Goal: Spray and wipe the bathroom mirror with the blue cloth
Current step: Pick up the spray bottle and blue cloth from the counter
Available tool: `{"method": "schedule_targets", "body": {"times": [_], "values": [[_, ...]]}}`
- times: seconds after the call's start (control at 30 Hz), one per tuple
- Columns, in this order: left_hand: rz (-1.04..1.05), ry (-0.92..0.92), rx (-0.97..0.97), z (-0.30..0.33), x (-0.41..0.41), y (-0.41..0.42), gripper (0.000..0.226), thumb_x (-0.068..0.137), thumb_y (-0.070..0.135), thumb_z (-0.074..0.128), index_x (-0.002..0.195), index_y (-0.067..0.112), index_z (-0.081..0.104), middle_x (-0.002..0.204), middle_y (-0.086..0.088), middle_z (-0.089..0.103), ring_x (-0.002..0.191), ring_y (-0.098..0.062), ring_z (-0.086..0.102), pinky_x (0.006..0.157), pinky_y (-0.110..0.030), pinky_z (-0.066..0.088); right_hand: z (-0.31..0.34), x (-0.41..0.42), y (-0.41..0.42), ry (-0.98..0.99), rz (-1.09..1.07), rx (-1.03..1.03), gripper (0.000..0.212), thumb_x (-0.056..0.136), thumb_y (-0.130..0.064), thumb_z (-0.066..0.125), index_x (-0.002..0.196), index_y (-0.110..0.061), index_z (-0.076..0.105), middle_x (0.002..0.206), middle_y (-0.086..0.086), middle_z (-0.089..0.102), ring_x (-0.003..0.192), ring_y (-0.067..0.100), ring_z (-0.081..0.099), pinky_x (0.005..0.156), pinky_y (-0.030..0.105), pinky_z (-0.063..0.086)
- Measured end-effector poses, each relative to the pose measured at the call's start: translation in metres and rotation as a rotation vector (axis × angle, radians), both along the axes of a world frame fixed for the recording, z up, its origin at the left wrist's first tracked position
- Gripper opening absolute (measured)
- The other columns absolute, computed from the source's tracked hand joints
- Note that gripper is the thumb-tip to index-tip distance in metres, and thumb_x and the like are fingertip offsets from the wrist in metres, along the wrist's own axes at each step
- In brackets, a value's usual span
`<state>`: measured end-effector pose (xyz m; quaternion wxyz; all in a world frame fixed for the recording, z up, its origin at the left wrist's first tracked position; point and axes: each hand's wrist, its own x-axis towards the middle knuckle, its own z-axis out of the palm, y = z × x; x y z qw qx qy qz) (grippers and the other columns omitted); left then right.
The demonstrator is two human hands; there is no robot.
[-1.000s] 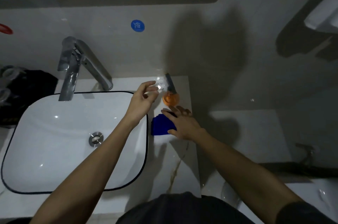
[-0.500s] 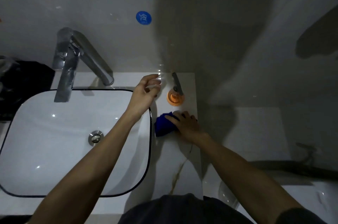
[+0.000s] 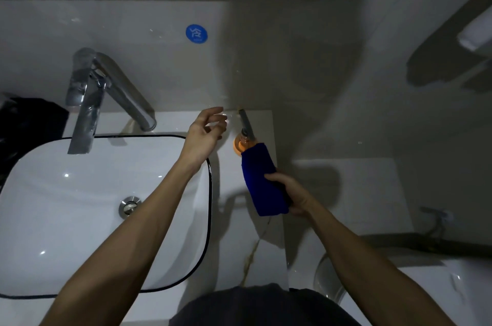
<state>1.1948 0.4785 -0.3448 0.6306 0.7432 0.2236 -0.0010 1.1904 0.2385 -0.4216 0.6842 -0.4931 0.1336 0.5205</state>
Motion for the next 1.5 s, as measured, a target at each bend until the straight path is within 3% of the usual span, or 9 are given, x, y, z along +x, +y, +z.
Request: {"method": "schedule_targets", "body": {"times": [0.23,0.37,0.5,0.67,0.77,0.83,0.97,1.2,1.5], "values": [[-0.084,0.078,0.088,-0.017,0.003,-0.012,0.051,0.093,-0.003,0.056,0.141,0.013,0.045,0.134,-0.011,0.057,0.106,-0.016,0.058,0.076,-0.011,0.051,0.005,0.014,-0.025,-0.008,-0.156,-0.014,0.057,0.075,-0.029,0.071,0.126,-0.007,0.059,0.111,0.015,0.067,0.098,0.030,0.063,0.087,0.043,0.048],[-0.174,0.163,0.100,-0.036,0.008,-0.028,0.084,0.084,0.013,0.077,0.151,0.021,0.028,0.148,-0.004,0.044,0.127,-0.018,0.048,0.096,-0.024,0.043,0.019,0.037,-0.030,-0.076,-0.239,-0.080,0.052,0.075,-0.031,0.069,0.121,-0.010,0.063,0.109,0.014,0.069,0.099,0.031,0.064,0.092,0.047,0.047],[-0.152,0.143,0.072,-0.046,0.019,-0.045,0.097,0.080,0.010,0.081,0.155,0.023,0.021,0.136,0.006,0.043,0.119,-0.007,0.044,0.094,-0.020,0.038,0.030,0.053,-0.025,-0.092,-0.372,-0.021,0.035,0.089,-0.020,0.062,0.122,-0.010,0.063,0.109,0.013,0.071,0.097,0.031,0.067,0.095,0.049,0.049],[-0.175,0.134,0.164,-0.054,0.042,-0.046,0.063,0.090,0.014,0.071,0.143,0.016,0.038,0.124,-0.003,0.046,0.092,-0.010,0.055,0.084,-0.031,0.055,0.035,0.063,-0.021,-0.088,-0.415,-0.049,0.028,0.095,-0.017,0.055,0.122,-0.014,0.062,0.108,0.011,0.073,0.100,0.032,0.066,0.101,0.052,0.046],[-0.172,0.156,0.133,-0.048,0.049,-0.046,0.043,0.094,0.011,0.067,0.131,0.020,0.048,0.125,-0.009,0.043,0.092,-0.015,0.056,0.061,-0.019,0.057,0.035,0.066,-0.020,-0.092,-0.405,-0.061,0.025,0.096,-0.017,0.053,0.120,-0.016,0.062,0.106,0.010,0.073,0.098,0.031,0.066,0.101,0.052,0.046],[-0.165,0.120,0.072,-0.056,0.049,-0.043,0.061,0.089,0.012,0.072,0.140,0.025,0.040,0.136,-0.006,0.043,0.097,-0.009,0.058,0.066,-0.015,0.055,0.035,0.066,-0.018,-0.086,-0.402,-0.062,0.025,0.096,-0.017,0.053,0.119,-0.016,0.062,0.104,0.009,0.073,0.098,0.031,0.065,0.103,0.053,0.044],[-0.127,0.072,0.038,-0.046,0.042,-0.027,0.061,0.077,0.049,0.074,0.128,0.044,0.041,0.135,-0.011,0.055,0.114,-0.025,0.063,0.097,-0.043,0.054,0.038,0.065,-0.014,-0.108,-0.403,-0.033,0.027,0.093,-0.016,0.056,0.118,-0.018,0.063,0.101,0.009,0.075,0.097,0.031,0.066,0.100,0.053,0.046],[-0.020,-0.229,0.110,0.014,0.043,-0.012,0.035,0.104,0.039,0.046,0.133,0.020,0.052,0.122,0.001,0.065,0.094,-0.015,0.070,0.075,-0.032,0.059,0.053,0.058,0.003,-0.159,-0.418,0.013,0.051,0.084,-0.020,0.063,0.133,-0.011,0.055,0.103,0.010,0.072,0.091,0.027,0.067,0.075,0.038,0.056],[0.094,-0.561,0.191,0.131,0.022,0.021,0.028,0.101,0.037,0.050,0.109,0.018,0.069,0.107,0.005,0.070,0.102,-0.005,0.067,0.086,-0.016,0.050,0.103,0.051,0.022,-0.307,-0.359,0.072,0.046,0.083,-0.028,0.070,0.123,-0.007,0.062,0.102,0.014,0.071,0.088,0.029,0.068,0.073,0.038,0.056]]}}
